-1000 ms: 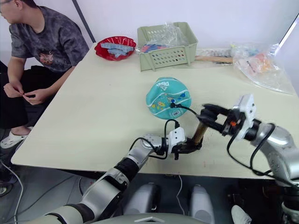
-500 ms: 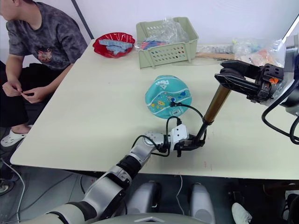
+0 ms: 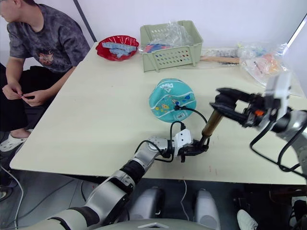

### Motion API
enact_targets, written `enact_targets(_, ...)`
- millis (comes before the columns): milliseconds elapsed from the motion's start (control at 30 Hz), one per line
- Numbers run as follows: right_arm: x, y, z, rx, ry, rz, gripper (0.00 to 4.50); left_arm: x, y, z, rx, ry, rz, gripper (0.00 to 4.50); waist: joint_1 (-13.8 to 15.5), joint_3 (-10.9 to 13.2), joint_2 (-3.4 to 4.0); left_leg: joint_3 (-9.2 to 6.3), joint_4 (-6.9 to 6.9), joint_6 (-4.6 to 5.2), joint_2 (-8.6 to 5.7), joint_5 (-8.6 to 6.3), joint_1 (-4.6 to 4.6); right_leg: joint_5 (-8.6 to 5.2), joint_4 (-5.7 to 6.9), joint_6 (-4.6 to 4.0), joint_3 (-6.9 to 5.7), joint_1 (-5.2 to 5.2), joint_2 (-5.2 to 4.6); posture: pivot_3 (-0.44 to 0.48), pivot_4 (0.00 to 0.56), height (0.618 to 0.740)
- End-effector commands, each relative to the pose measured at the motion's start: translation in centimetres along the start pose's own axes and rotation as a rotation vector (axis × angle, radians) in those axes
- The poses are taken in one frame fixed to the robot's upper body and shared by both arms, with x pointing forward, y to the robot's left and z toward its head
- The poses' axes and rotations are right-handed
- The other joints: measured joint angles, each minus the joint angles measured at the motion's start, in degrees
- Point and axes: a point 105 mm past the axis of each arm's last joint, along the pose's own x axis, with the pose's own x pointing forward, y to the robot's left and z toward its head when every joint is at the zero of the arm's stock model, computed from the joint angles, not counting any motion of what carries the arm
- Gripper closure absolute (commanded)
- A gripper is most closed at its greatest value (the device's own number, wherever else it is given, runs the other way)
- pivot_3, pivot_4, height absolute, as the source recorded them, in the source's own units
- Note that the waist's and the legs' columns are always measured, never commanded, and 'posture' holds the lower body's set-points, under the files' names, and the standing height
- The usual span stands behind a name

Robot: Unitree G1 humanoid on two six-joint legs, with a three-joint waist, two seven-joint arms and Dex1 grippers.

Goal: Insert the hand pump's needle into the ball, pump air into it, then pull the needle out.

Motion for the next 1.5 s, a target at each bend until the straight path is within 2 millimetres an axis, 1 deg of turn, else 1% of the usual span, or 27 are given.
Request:
enact_targets(33,0.3,1.3,-4.5,0.083,0.124,0.019,2.77,0.0,-1.5,-2.3,-0.047,0.076,-0.049,3.34,0.0,-0.02,-0.01,0.0,-0.01,0.0,0.01,0.0,0.06,-0.01,-0.01,0.01,0.0,0.06,0.0,0.0,0.15,0.74)
enact_targets(167,0.8,1.9,-6.7,0.117,0.13,-0.003,2.77,0.0,-1.5,-2.4,-0.044,0.078,-0.047,3.34,0.0,-0.1,-0.05,-0.02,-0.03,0.0,0.06,0.0,0.16,-0.02,-0.02,0.02,0.0,0.14,0.03,0.0,0.15,0.74)
enact_targets(200,0.8,2.1,-7.7,0.113,0.157,-0.01,2.77,0.0,-1.5,-2.3,-0.043,0.077,-0.047,3.34,0.01,-0.12,-0.07,-0.02,-0.03,-0.01,0.05,0.0,0.16,-0.01,-0.02,0.01,0.0,0.13,0.03,0.0,0.15,0.74)
enact_targets(267,0.7,2.4,-9.1,0.104,0.19,-0.02,2.77,0.0,-1.5,-2.3,-0.043,0.075,-0.044,3.34,0.01,-0.16,-0.11,-0.02,-0.05,-0.01,0.04,0.0,0.16,0.04,-0.03,-0.1,0.0,0.14,0.03,0.0,0.15,0.74)
enact_targets(333,0.6,2.4,-9.3,0.092,0.189,-0.033,2.77,0.0,-1.5,-2.3,-0.041,0.073,-0.044,3.34,0.02,-0.18,-0.11,0.0,-0.05,-0.01,0.03,0.0,0.16,0.05,-0.03,-0.11,0.01,0.14,0.02,0.0,0.15,0.74)
enact_targets(400,0.7,2.1,-8.6,0.084,0.155,-0.048,2.77,0.0,-1.6,-2.4,-0.041,0.073,-0.044,3.34,0.02,-0.21,-0.11,0.0,-0.05,-0.01,0.03,0.0,0.17,0.05,-0.03,-0.1,0.01,0.14,0.02,0.0,0.15,0.74)
enact_targets(533,0.8,1.0,-5.7,0.046,0.075,-0.05,2.77,-0.2,-1.7,-2.6,-0.039,0.078,-0.048,3.34,0.03,-0.21,-0.11,-0.03,-0.05,-0.01,0.04,0.0,0.17,0.05,-0.03,-0.1,0.0,0.13,0.03,0.0,0.15,0.74)
enact_targets(633,0.5,-0.1,-2.5,0.015,0.006,-0.051,2.77,-0.3,-1.6,-2.8,-0.037,0.082,-0.047,3.34,0.03,-0.15,-0.04,-0.02,-0.06,-0.01,0.03,0.0,0.12,0.08,-0.04,-0.15,0.01,0.12,0.0,0.0,0.15,0.74)
enact_targets(800,-0.3,-1.4,2.1,-0.014,-0.072,-0.033,2.77,-0.4,-1.6,-2.8,-0.035,0.082,-0.049,3.34,0.05,0.02,0.12,-0.01,-0.07,-0.01,0.01,-0.01,0.03,0.1,-0.08,-0.19,0.01,0.06,-0.03,0.0,0.15,0.74)
enact_targets(900,-0.7,-1.7,3.6,-0.025,-0.082,-0.021,2.77,-0.4,-1.6,-2.8,-0.035,0.08,-0.049,3.34,0.06,0.04,0.12,-0.02,-0.08,-0.01,0.01,-0.01,-0.02,0.11,-0.08,-0.19,0.0,0.01,-0.02,0.0,0.15,0.74)
enact_targets(1067,-1.6,-2.9,8.3,-0.072,-0.156,-0.008,2.77,-0.4,-1.6,-2.8,-0.039,0.079,-0.048,3.34,0.0,0.17,0.24,0.03,-0.07,0.0,0.01,-0.01,-0.04,0.11,-0.08,-0.18,0.02,-0.02,-0.04,0.0,0.15,0.74)
enact_targets(1100,-1.8,-3.1,9.0,-0.077,-0.166,-0.01,2.77,-0.3,-1.6,-2.9,-0.039,0.08,-0.049,3.34,0.03,0.18,0.25,0.04,-0.07,0.0,0.01,-0.01,-0.05,0.11,-0.08,-0.18,0.03,-0.03,-0.04,0.0,0.15,0.74)
enact_targets(1267,-2.4,-3.1,10.8,-0.086,-0.173,0.012,2.77,-0.3,-1.6,-2.9,-0.04,0.079,-0.046,3.34,0.06,0.19,0.24,0.02,-0.08,0.0,0.01,-0.01,-0.14,0.12,-0.1,-0.2,0.01,-0.08,-0.05,0.0,0.15,0.74)
enact_targets(1367,-2.4,-3.2,10.9,-0.092,-0.162,0.011,2.77,-0.3,-1.6,-2.9,-0.042,0.079,-0.045,3.34,0.04,0.18,0.26,0.05,0.0,0.0,-0.01,0.0,-0.47,0.14,-0.04,-0.21,0.03,-0.44,-0.06,0.0,0.15,0.74)
enact_targets(1433,-2.1,-3.1,9.5,-0.074,-0.111,0.013,2.77,-0.3,-1.6,-2.9,-0.041,0.079,-0.045,3.34,0.05,0.18,0.26,0.01,0.03,0.0,-0.03,0.0,-0.59,0.15,-0.03,-0.21,0.0,-0.52,-0.05,0.0,0.15,0.74)
enact_targets(1500,-1.6,-2.7,6.1,-0.032,-0.024,0.011,2.77,-0.2,-1.6,-2.8,-0.04,0.077,-0.046,3.34,0.14,0.15,0.21,-0.01,0.03,0.0,-0.05,0.0,-0.64,0.15,-0.04,-0.21,-0.03,-0.55,-0.05,0.0,0.15,0.74)
